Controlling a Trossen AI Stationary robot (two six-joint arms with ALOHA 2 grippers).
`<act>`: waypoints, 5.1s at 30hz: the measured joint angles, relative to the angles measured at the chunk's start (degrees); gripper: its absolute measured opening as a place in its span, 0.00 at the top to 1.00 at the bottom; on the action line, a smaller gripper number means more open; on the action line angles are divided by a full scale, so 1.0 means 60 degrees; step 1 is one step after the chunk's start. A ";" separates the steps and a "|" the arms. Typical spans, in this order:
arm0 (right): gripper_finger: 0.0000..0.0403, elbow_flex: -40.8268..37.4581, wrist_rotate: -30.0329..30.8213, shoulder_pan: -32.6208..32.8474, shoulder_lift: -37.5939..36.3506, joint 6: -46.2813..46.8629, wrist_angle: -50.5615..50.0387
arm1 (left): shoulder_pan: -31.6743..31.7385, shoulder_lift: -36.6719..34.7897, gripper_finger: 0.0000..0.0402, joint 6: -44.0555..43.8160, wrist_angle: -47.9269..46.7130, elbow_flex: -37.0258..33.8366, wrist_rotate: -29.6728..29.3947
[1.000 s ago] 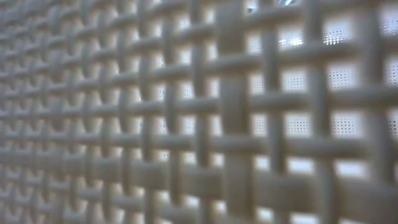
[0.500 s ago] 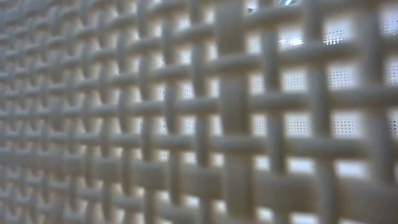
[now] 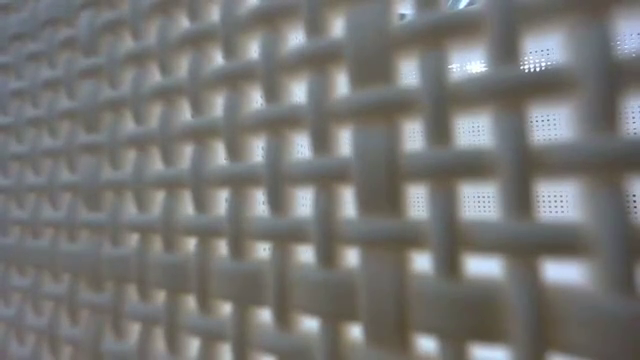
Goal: Sort clothes
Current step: Put the blue shorts into the bottom white laundry bin, then remove the blue shorts from the bottom white laundry bin
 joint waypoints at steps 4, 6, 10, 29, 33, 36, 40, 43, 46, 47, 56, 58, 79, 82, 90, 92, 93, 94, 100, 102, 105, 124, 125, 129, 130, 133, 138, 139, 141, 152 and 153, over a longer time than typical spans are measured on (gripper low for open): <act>0.63 0.0000 0.0025 -0.0106 -0.0004 0.0004 -0.0009 | -0.0224 -0.1082 0.96 0.0378 0.0554 0.1079 0.0431; 0.63 0.0000 0.0029 -0.0201 -0.0004 0.0004 0.0014 | -0.0322 -0.1488 0.96 0.0449 0.1212 0.1587 0.0953; 0.63 0.0000 0.0032 -0.0365 -0.0004 -0.0043 0.0038 | -0.0631 -0.2022 0.96 0.0325 0.3242 0.2197 0.2359; 0.63 0.0000 0.0029 -0.1808 -0.0007 -0.0248 0.1707 | -0.3509 0.0470 0.96 -0.1640 1.1494 0.2265 0.5666; 0.63 0.0000 0.0028 -0.2050 -0.0007 -0.0243 0.1703 | -0.3508 0.1645 0.96 -0.2941 1.3327 0.2299 0.5900; 0.63 0.0000 0.0023 -0.2194 -0.0007 -0.0211 0.1699 | -0.3546 0.2564 0.96 -0.3655 1.3359 0.2770 0.6450; 0.63 0.0000 -0.0024 -0.2282 -0.0007 -0.0211 0.1691 | -0.3571 0.3618 0.96 -0.4052 1.2259 0.3811 0.7298; 0.63 0.0000 -0.0069 -0.2328 -0.0007 -0.0211 0.1561 | -0.3571 0.4196 0.96 -0.3893 1.1000 0.4678 0.7688; 0.63 0.0000 -0.0080 -0.2324 -0.0007 -0.0211 0.1272 | -0.3604 0.4731 0.96 -0.3755 0.9953 0.5426 0.7880; 0.63 0.0000 -0.0084 -0.2324 -0.0007 -0.0211 0.1184 | -0.3620 0.4904 0.96 -0.3770 0.9709 0.5641 0.8042; 0.63 0.0000 -0.0084 -0.2328 -0.0007 -0.0309 0.0974 | -0.3686 0.6369 0.96 -0.4917 0.8653 0.7286 0.9910; 0.63 0.0000 -0.0084 -0.2328 -0.0007 -0.0387 0.0976 | -0.3685 0.6703 0.96 -0.5306 0.8621 0.7600 1.0308; 0.63 0.0000 -0.0091 -0.2328 -0.0007 -0.0480 0.0941 | -0.3813 0.9248 0.96 -0.6443 0.6879 1.1044 1.1434; 0.63 0.0000 -0.0091 -0.2328 -0.0007 -0.0506 0.0934 | -0.3823 0.9196 0.95 -0.6330 0.6772 1.1044 1.1421; 0.63 0.0001 -0.0091 -0.2328 -0.0007 -0.0619 0.0931 | -0.3820 0.9163 0.70 -0.5944 0.6719 1.1044 1.0772; 0.63 0.0000 -0.0091 -0.2328 -0.0007 -0.0620 0.0927 | -0.3823 0.9157 0.62 -0.5944 0.6722 1.1044 1.0725; 0.63 0.0000 -0.0091 -0.2328 -0.0007 -0.0623 0.0923 | -0.3823 0.9157 0.59 -0.5913 0.6719 1.1044 1.0711; 0.63 0.0000 -0.0091 -0.2328 -0.0007 -0.0623 0.0920 | -0.3826 0.9160 0.56 -0.5892 0.6715 1.1044 1.0691; 0.63 0.0000 -0.0091 -0.2328 -0.0007 -0.0648 0.0915 | -0.3887 0.9112 0.46 -0.5740 0.6987 1.1073 1.0620; 0.63 0.0000 -0.0093 -0.2328 -0.0007 -0.0650 0.0905 | -0.3876 0.9016 0.46 -0.5555 0.7042 1.1073 1.0624; 0.63 0.0002 -0.0095 -0.2327 -0.0007 -0.0648 0.0821 | -0.3683 0.8662 0.48 -0.5049 0.6931 1.1073 1.0632; 0.63 0.0000 -0.0117 -0.2295 -0.0044 -0.0631 0.0688 | -0.2675 0.4289 0.60 0.1167 -0.1310 1.1084 0.2248; 0.63 0.0000 -0.0117 -0.2295 -0.0044 -0.0619 0.0683 | -0.2668 0.4142 0.60 0.1172 -0.1537 1.1084 0.1972; 0.63 0.0000 -0.0117 -0.2295 -0.0044 -0.0501 0.0676 | -0.2671 0.3600 0.60 0.1156 -0.2039 1.1084 0.0999; 0.63 0.0002 -0.0123 -0.2295 -0.0044 -0.0466 0.0649 | -0.2676 0.3459 0.60 0.1158 -0.2138 1.1084 0.0774; 0.63 0.0000 -0.0127 -0.2199 -0.0044 -0.0468 0.0445 | -0.2675 0.3088 0.60 0.1232 -0.2339 1.1084 0.0162; 0.63 0.0001 -0.0139 -0.2062 -0.0044 -0.0474 0.0230 | -0.2671 0.2682 0.60 0.1236 -0.2793 1.1081 -0.0538; 0.63 0.0000 -0.0139 -0.2033 -0.0044 -0.0474 0.0201 | -0.2671 0.2636 0.60 0.1229 -0.2824 1.1057 -0.0569; 0.63 0.0000 -0.0142 -0.2033 -0.0044 -0.0474 0.0183 | -0.2671 0.2616 0.60 0.1192 -0.2908 1.1042 -0.0614; 0.63 0.0000 -0.0139 -0.2073 -0.0044 -0.0474 0.0200 | -0.3487 0.4373 0.60 0.1757 -0.3473 1.1041 0.1690; 0.63 0.0000 -0.0138 -0.2073 -0.0044 -0.0474 0.0214 | -0.3644 0.4769 0.60 0.1985 -0.3500 1.1027 0.1862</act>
